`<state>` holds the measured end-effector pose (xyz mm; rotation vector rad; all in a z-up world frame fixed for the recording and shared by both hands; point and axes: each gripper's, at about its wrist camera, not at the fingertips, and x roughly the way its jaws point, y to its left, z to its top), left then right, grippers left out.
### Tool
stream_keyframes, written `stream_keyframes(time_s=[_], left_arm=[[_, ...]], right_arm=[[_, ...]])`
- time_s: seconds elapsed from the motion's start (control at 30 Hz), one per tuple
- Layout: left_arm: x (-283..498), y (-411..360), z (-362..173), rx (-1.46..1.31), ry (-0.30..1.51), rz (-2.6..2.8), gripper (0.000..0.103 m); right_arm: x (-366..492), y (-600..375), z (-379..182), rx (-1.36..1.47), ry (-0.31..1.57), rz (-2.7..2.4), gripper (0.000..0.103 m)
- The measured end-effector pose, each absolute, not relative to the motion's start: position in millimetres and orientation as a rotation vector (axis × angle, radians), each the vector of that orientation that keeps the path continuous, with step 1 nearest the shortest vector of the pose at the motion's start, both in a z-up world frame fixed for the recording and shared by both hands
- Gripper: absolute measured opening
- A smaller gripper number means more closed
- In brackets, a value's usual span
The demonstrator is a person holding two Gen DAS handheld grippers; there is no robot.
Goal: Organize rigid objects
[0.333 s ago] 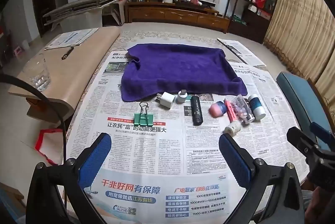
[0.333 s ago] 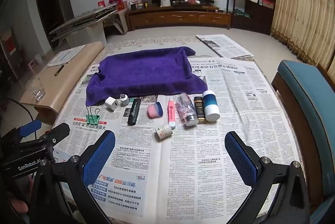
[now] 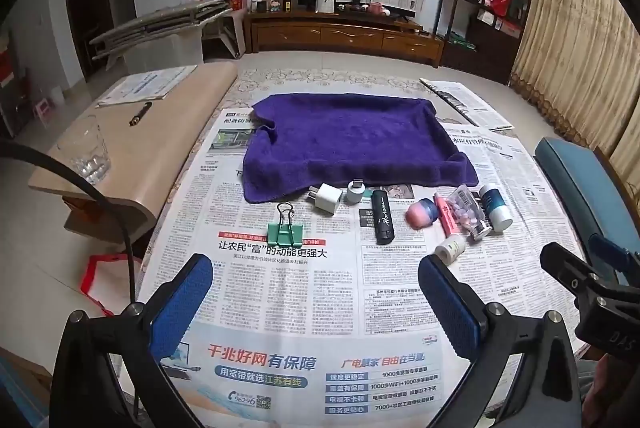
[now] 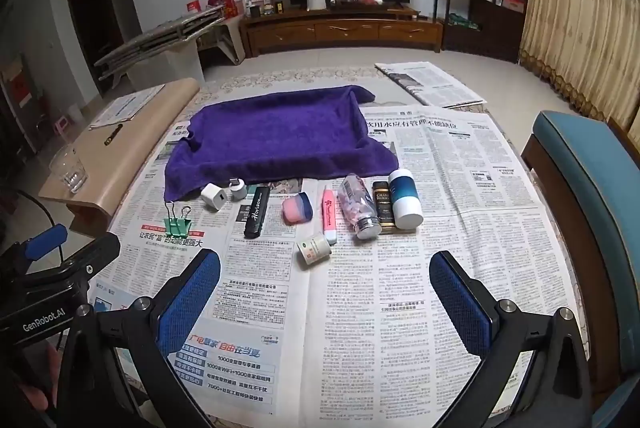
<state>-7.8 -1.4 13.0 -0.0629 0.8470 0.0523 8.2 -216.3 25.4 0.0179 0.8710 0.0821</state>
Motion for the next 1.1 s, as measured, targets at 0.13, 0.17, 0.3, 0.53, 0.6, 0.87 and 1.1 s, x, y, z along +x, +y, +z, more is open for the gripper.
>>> stream_keyframes(time_s=[0.13,0.17,0.3,0.53,0.6,0.87,1.1], left_arm=[[-7.8,-2.2,15.2,-0.059,0.839,0.054,0.103],[-7.5,-1.9,15.7,-0.059,0.836,0.054,0.103],[-5.6,-1.7,14.5,-0.050,0.835,0.067,0.103],[-5.0,-3.5,10.6,-0.047,0.843,0.066,0.103],[-4.8,-3.8,10.3,-0.045,0.842,0.066,0.103],[-3.8,-2.0,9.8,-0.046,0.840,0.066,0.103],[-4.0,-2.9,9.9,-0.045,0.839,0.068,0.103]], right_arm=[[10.1,-217.2,24.1,0.026,0.871,0.085,0.103],[10.5,-217.2,23.6,0.024,0.870,0.083,0.103],[10.2,-217.4,22.6,0.024,0.870,0.083,0.103],[11.9,-216.2,19.5,0.018,0.876,0.086,0.103],[12.1,-216.1,19.2,0.017,0.878,0.085,0.103],[10.5,-217.7,19.9,0.017,0.877,0.089,0.103],[10.1,-219.5,20.6,0.021,0.880,0.088,0.103]])
